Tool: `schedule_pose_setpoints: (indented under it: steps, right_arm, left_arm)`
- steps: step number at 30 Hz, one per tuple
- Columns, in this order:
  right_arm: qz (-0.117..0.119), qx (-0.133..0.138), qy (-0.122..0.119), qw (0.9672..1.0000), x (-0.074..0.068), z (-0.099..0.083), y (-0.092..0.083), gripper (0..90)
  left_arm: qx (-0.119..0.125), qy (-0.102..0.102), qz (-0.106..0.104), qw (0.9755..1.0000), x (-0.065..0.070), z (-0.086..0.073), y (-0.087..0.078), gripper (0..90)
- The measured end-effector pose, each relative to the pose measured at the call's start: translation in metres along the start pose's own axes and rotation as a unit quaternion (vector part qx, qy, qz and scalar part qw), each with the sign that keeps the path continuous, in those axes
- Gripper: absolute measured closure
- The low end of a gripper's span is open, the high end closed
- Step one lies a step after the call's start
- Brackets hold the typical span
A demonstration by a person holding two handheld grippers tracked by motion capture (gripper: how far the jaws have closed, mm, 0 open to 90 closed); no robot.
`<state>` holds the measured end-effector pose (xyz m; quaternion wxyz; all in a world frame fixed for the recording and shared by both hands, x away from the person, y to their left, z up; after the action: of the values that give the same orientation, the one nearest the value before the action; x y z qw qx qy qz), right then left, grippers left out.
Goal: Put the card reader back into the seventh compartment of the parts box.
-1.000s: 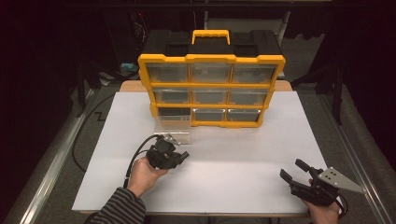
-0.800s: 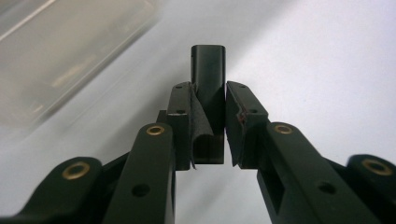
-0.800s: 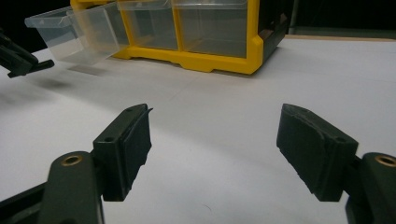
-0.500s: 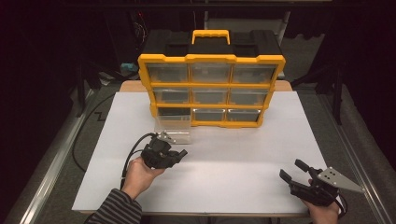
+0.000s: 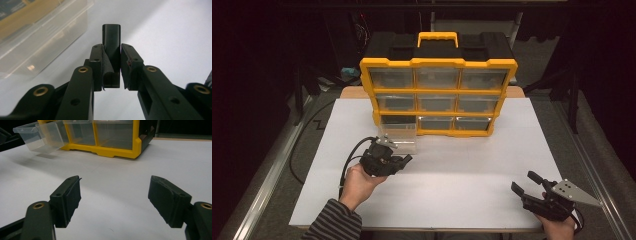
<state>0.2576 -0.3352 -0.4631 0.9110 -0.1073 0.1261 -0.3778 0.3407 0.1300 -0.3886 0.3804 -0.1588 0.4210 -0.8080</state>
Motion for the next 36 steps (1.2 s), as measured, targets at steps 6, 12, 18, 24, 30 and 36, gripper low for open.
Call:
schedule_pose_setpoints:
  steps: [6, 12, 18, 24, 30, 36]
  right_arm:
    - [-0.002, -0.001, 0.001, 1.0, 0.0, 0.0, 0.0, 26.8]
    - [-0.002, -0.001, 0.001, 1.0, 0.0, 0.0, 0.001, 26.8]
    - [-0.003, -0.002, 0.002, 1.0, 0.001, 0.0, 0.0, 26.8]
    - [-0.001, -0.001, 0.001, 1.0, 0.001, 0.0, 0.0, 26.9]
    - [-0.005, -0.003, 0.001, 1.0, 0.0, 0.0, 0.0, 26.9]
    - [-0.003, -0.001, 0.002, 1.0, 0.0, 0.0, 0.0, 26.9]
  left_arm:
    - [0.005, 0.002, 0.003, 1.0, -0.003, 0.006, -0.006, 73.2]
    - [0.006, 0.0, 0.007, 1.0, -0.009, 0.014, -0.009, 73.2]
    - [0.012, -0.007, 0.011, 0.9998, -0.013, 0.021, -0.011, 73.2]
    - [0.01, -0.01, 0.011, 0.9998, -0.017, 0.024, -0.009, 73.2]
    - [0.013, -0.018, 0.012, 0.9997, -0.023, 0.028, -0.008, 73.2]
    - [0.012, -0.015, 0.025, 0.9995, -0.028, 0.04, -0.008, 73.2]
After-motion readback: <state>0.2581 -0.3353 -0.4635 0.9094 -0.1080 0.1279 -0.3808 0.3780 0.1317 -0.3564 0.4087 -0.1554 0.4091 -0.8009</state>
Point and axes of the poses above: each handheld gripper's, and its own axes: y roughly forward along the jaws, z roughly out of its top, x roughly to its right, the point moved 1 cm from there along y, roughly forward along the jaws, and after that the axes turned 13 degrees about z, right-handed, at the moved point
